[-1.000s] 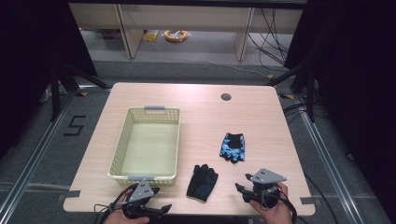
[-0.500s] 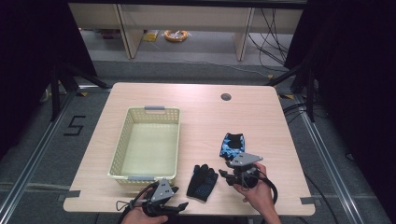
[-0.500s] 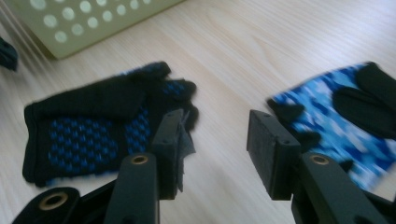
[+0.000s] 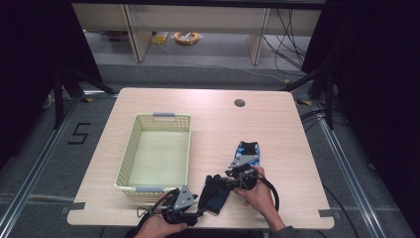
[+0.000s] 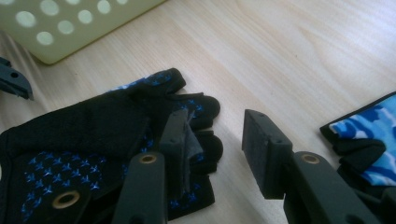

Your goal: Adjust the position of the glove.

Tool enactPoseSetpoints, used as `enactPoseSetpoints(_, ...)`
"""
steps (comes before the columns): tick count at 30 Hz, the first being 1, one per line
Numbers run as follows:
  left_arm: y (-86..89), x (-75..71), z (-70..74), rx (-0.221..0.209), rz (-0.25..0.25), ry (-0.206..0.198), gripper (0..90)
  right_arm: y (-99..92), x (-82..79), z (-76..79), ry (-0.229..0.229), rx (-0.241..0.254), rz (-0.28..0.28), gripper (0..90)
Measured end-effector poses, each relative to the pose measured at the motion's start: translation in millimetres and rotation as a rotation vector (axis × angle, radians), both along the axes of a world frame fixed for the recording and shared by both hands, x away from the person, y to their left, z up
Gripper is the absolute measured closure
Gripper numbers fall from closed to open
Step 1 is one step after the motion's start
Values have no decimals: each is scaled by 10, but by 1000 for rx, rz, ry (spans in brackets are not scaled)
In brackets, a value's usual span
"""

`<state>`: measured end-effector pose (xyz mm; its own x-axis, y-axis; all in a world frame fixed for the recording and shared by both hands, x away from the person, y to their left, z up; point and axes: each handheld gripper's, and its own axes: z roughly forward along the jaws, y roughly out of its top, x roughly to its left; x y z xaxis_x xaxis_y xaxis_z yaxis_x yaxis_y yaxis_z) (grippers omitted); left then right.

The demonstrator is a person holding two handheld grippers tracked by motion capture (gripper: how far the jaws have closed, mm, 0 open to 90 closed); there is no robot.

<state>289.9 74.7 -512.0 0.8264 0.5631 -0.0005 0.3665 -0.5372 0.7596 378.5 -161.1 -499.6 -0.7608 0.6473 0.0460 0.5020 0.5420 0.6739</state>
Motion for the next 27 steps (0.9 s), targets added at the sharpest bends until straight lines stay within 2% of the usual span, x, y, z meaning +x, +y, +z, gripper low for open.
enactPoseSetpoints(1,-9,14,6,-4,-18,-9,482,4,11,-20,9,-1,-2,627)
enactPoseSetpoints(2,-13,15,6,7,-13,-2,495,2,8,-7,44,-10,-3,630)
enactPoseSetpoints(4,-46,18,-19,-7,-4,14,515,1,32,-32,32,-14,10,636)
enactPoseSetpoints(5,-41,34,-25,24,-16,3,519,2,33,-34,37,-12,10,645)
enactPoseSetpoints(6,-52,31,-37,6,-20,10,526,14,35,-58,28,6,9,659)
enactPoseSetpoints(7,-48,40,-49,27,-21,11,537,6,34,-42,43,-8,18,668)
enactPoseSetpoints(9,-43,44,-57,27,-11,22,577,12,28,-57,38,5,18,709)
enactPoseSetpoints(10,-39,56,-33,47,-48,6,609,10,24,-61,41,7,19,725)
enactPoseSetpoints(11,-39,56,-33,47,-48,6,635,10,24,-61,41,7,19,725)
enactPoseSetpoints(12,-62,41,-50,12,-26,16,671,-2,17,-58,60,17,21,766)
enactPoseSetpoints(13,-68,33,-51,6,-18,25,690,-12,8,-51,88,28,14,781)
enactPoseSetpoints(14,-57,44,-44,35,-23,13,716,-29,5,-70,99,61,11,803)
enactPoseSetpoints(15,-57,44,-44,35,-23,13,736,-29,5,-70,99,61,11,803)
enactPoseSetpoints(16,-54,48,-45,20,-29,11,755,-59,2,-72,117,76,10,840)
enactPoseSetpoints(19,-38,55,-39,24,-20,7,790,-76,-27,-64,112,90,1,874)
enactPoseSetpoints(20,-25,63,-11,26,-19,-23,803,-79,-47,-52,112,101,-8,886)
enactPoseSetpoints(21,-25,63,-11,26,-19,-23,810,-79,-47,-52,112,101,-8,886)
enactPoseSetpoints(22,-23,74,44,4,-15,-31,817,-116,-97,1,94,112,-8,892)
enactPoseSetpoints(23,-23,74,44,4,-15,-31,823,-116,-97,1,94,112,-8,892)
enactPoseSetpoints(25,-23,87,112,-1,-18,-59,829,-166,-188,68,87,136,-30,894)
enactPoseSetpoints(26,-26,86,134,2,-11,-65,835,-223,-281,117,70,175,-37,896)
enactPoseSetpoints(27,-30,95,160,0,-18,-64,835,-223,-281,117,70,175,-37,896)
